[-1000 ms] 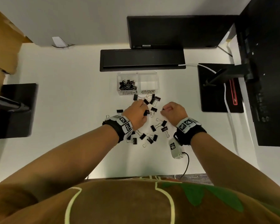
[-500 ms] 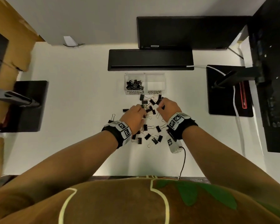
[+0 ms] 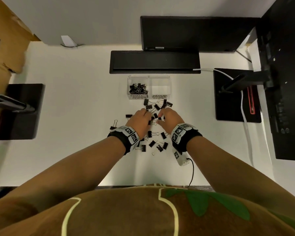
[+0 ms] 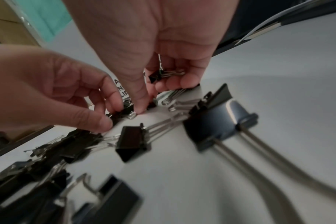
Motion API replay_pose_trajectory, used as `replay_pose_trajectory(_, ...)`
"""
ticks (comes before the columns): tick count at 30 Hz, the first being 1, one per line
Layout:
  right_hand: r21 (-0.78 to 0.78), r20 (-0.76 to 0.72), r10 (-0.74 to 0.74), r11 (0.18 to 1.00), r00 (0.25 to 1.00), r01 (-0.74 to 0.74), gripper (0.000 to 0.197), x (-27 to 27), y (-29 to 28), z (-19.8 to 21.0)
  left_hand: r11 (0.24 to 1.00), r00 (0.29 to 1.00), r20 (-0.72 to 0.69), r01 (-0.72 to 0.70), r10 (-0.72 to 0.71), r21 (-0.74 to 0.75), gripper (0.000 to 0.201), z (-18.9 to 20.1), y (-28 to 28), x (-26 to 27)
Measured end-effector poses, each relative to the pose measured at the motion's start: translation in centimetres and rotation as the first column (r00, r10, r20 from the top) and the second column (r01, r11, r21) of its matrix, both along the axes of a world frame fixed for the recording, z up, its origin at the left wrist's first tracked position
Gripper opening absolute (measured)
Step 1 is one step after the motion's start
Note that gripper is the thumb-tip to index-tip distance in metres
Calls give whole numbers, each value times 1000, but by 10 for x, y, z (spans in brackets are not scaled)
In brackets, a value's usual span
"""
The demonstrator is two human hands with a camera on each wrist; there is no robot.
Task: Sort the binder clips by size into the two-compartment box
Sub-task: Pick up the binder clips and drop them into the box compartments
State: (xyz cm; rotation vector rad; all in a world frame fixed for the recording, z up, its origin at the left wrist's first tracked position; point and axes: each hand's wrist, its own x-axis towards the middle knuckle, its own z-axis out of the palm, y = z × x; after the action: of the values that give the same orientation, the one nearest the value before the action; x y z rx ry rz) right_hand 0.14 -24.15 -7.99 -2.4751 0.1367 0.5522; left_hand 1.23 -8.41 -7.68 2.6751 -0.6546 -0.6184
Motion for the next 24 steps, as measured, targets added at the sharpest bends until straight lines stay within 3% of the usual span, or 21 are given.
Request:
replay_pose_trajectory(4, -7, -6, 53, 999, 999, -53, 20, -3, -1, 1, 1000, 1000, -7, -22, 22, -7, 28, -2, 1, -1)
replay_pose_trajectory(6, 28, 4, 52, 998, 999, -52, 10, -3, -3, 4, 999, 999, -22, -41, 41, -20, 25, -2, 2, -1)
replay_pose_trajectory(10, 176, 63, -79, 982, 995, 67, 2, 13, -1, 23, 994, 993, -81, -87, 81, -72, 22, -1, 5, 0)
replay_pose_trajectory(16, 274, 96, -147, 955, 984, 116, 10, 73, 18, 66, 975, 982, -147, -140, 115, -173, 12, -1, 10, -5)
replay_pose_trajectory(21, 96, 192, 36, 994, 981, -55, 22, 109, 42, 73, 959, 974, -179, -178, 139, -221, 16, -2, 17, -7)
replay_pose_trajectory(24, -14, 161, 164, 986, 973, -164, 31, 116, 53, 67, 939, 959, -196, -249, 205, -236, 23, 2, 23, -7)
